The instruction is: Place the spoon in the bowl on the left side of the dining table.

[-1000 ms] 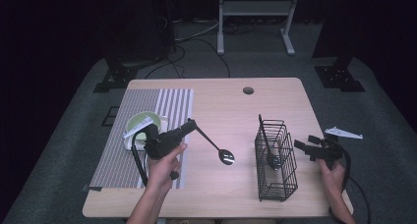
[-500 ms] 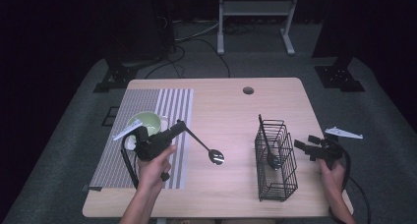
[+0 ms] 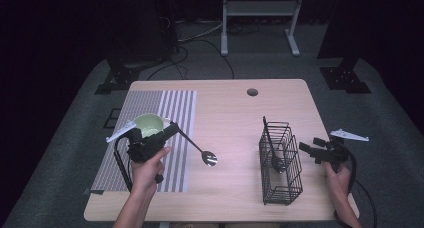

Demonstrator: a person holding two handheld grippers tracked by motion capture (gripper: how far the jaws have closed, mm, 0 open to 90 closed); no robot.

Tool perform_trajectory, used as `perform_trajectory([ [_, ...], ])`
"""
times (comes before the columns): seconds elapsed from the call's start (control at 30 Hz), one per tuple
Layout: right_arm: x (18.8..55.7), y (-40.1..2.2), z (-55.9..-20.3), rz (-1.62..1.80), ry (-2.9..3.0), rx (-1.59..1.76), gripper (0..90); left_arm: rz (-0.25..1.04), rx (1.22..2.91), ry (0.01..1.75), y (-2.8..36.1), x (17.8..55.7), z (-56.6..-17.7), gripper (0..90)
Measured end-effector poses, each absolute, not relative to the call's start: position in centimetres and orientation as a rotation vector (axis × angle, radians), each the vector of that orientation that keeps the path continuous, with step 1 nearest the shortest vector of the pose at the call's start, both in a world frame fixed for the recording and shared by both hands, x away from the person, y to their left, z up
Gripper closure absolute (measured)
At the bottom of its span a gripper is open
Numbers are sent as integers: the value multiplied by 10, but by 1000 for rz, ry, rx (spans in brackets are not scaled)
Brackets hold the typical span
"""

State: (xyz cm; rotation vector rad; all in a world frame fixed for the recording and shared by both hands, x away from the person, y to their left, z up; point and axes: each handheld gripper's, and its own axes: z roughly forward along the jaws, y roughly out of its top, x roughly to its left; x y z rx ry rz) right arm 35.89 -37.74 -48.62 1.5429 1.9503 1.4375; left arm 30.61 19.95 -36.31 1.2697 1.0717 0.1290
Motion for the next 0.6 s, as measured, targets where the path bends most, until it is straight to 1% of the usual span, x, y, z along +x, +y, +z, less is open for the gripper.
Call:
perform_trajectory([
  [0.6,359,-377,-486,1435,1947,1547,134,158,1264,1104,212,316,-364,893],
])
